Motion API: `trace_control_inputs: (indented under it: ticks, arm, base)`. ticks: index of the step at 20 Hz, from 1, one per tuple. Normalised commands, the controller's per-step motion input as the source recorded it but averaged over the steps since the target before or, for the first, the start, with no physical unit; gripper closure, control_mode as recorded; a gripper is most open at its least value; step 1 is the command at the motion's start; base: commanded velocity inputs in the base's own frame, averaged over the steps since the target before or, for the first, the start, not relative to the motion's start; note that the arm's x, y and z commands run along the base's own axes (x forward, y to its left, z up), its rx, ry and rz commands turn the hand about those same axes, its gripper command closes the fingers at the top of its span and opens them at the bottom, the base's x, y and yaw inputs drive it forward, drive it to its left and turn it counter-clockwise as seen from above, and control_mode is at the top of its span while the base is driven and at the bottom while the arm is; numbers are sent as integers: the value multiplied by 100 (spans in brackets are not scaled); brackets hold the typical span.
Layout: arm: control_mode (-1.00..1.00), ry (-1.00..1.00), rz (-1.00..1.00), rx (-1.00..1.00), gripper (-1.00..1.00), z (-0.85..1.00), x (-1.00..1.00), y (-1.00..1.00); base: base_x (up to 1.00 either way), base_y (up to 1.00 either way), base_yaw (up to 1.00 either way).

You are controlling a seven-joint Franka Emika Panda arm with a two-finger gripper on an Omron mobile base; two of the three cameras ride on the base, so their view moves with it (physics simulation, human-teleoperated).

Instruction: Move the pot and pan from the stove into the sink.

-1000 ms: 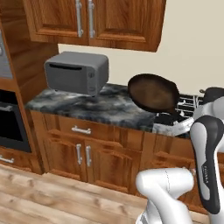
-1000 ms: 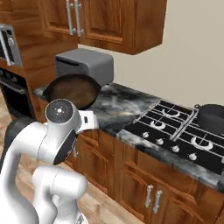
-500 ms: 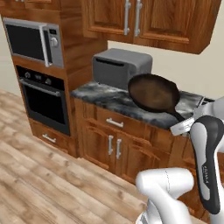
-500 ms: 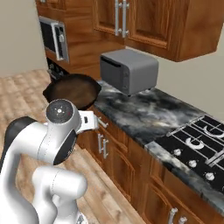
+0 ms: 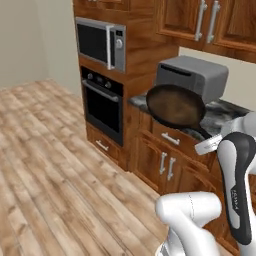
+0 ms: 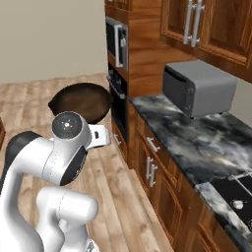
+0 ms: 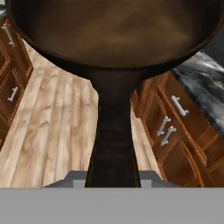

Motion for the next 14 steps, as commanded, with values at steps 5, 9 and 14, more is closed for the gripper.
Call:
trace_control_inputs:
  ticks: [5, 9, 14]
  arm:
    - [100, 0, 0, 0, 100, 0, 0, 0]
    - [100, 0, 0, 0, 100, 0, 0, 0]
    - [100, 0, 0, 0, 100, 0, 0, 0]
  base:
    - [-3, 0, 50]
    - [-3, 0, 50]
    - [-3, 0, 50]
